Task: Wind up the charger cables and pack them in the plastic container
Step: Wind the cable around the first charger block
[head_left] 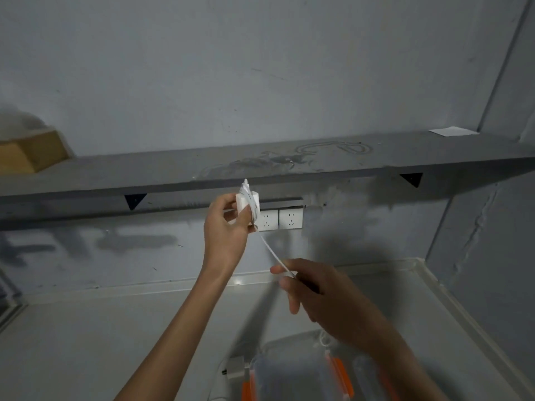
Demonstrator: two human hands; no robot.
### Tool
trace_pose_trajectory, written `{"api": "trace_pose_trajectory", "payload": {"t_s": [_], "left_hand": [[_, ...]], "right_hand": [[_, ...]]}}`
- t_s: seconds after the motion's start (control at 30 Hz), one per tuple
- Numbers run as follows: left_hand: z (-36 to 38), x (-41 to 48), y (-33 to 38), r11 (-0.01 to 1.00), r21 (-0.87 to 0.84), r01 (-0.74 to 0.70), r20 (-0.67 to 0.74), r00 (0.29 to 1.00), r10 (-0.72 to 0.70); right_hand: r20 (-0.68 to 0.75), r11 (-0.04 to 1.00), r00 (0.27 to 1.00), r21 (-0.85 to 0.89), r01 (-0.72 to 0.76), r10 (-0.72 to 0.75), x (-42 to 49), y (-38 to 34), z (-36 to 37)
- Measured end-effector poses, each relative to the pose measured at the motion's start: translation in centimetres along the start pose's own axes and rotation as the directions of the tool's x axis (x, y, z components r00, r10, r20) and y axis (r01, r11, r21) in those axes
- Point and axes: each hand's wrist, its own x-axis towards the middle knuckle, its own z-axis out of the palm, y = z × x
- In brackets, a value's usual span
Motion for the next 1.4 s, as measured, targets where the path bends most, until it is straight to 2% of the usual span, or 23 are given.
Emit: {"api": "trace_pose_trajectory", "payload": {"t_s": [0.07, 0.13, 0.23, 0.3, 0.4, 0.47, 0.53, 0.6, 0.7, 0.87, 0.97, 1.07, 1.17, 1.27, 1.33, 1.4], "left_hand": [[-0.1, -0.4, -0.6, 0.986, 0.135, -0.102, 0.035, 0.995, 0.098], [-0.3, -1.2, -0.6, 0.951, 0.234, -0.203, 0.127, 0.976, 0.177], [-0.6, -3.0, 0.5, 0.922, 0.227, -0.314, 0.281, 0.928, 0.247], [-0.8, -4.5, 1.7, 0.927, 0.172, -0.332, 0.373, 0.893, 0.251], [-1.0, -6.6, 3.7, 0.948, 0.070, -0.311, 0.471, 0.848, 0.243], [-1.4, -7.1, 5.1, 0.960, -0.003, -0.280, 0.488, 0.837, 0.246], [-1.7, -7.0, 6.1, 0.971, -0.069, -0.229, 0.490, 0.840, 0.233], [-1.7, -6.6, 6.6, 0.977, -0.130, -0.171, 0.480, 0.851, 0.213], [-1.3, -5.7, 6.4, 0.966, -0.254, -0.056, 0.406, 0.900, 0.159], [-0.9, -2.3, 5.0, 0.943, -0.330, 0.052, 0.189, 0.982, 0.013], [-1.1, 0.0, 4.1, 0.962, -0.262, 0.070, 0.087, 0.995, -0.049], [-0.9, 0.9, 2.6, 0.997, -0.028, 0.070, 0.081, 0.994, -0.067], [-0.4, 0.1, 1.4, 0.981, 0.175, 0.084, 0.179, 0.977, -0.116], [0.0, -1.5, 1.0, 0.942, 0.336, -0.015, 0.327, 0.940, -0.102], [-0.1, -3.2, 1.5, 0.940, 0.331, -0.077, 0.459, 0.884, -0.090], [-0.5, -4.7, 2.5, 0.951, 0.290, -0.110, 0.567, 0.820, -0.078]], "right_hand": [[0.006, 0.991, 0.998, -0.122, 0.055, -0.055, -0.5, -0.9, -1.4], [-0.033, 0.968, 0.992, -0.225, 0.115, -0.125, -0.7, -1.9, -3.3], [-0.152, 0.918, 0.944, -0.324, 0.231, -0.291, 0.1, -3.3, -6.6], [-0.192, 0.896, 0.903, -0.310, 0.316, -0.385, 1.1, -4.0, -8.4], [-0.247, 0.909, 0.879, -0.198, 0.366, -0.408, 3.4, -3.7, -9.7], [-0.234, 0.911, 0.881, -0.133, 0.390, -0.411, 4.8, -2.9, -9.7], [-0.192, 0.916, 0.907, 0.073, 0.395, -0.375, 5.6, -2.1, -8.6], [-0.147, 0.901, 0.939, 0.270, 0.340, -0.310, 5.8, -1.4, -6.8], [-0.167, 0.881, 0.965, 0.399, 0.254, -0.203, 5.8, 0.0, -4.0], [-0.155, 0.818, 0.984, 0.552, 0.163, -0.092, 4.6, 2.2, 0.4], [-0.085, 0.908, 0.993, 0.405, 0.112, -0.085, 2.7, 2.2, 1.9], [-0.101, 0.982, 0.989, 0.141, 0.123, -0.109, 1.7, 1.2, 1.7], [-0.075, 0.973, 0.977, -0.132, 0.191, -0.202, 1.4, -0.3, -0.3], [-0.082, 0.893, 0.939, -0.347, 0.287, -0.334, 2.0, -1.0, -3.0], [-0.146, 0.871, 0.910, -0.380, 0.311, -0.388, 2.7, -1.1, -4.7], [-0.228, 0.892, 0.893, -0.337, 0.302, -0.389, 3.5, -1.2, -6.1]]}}
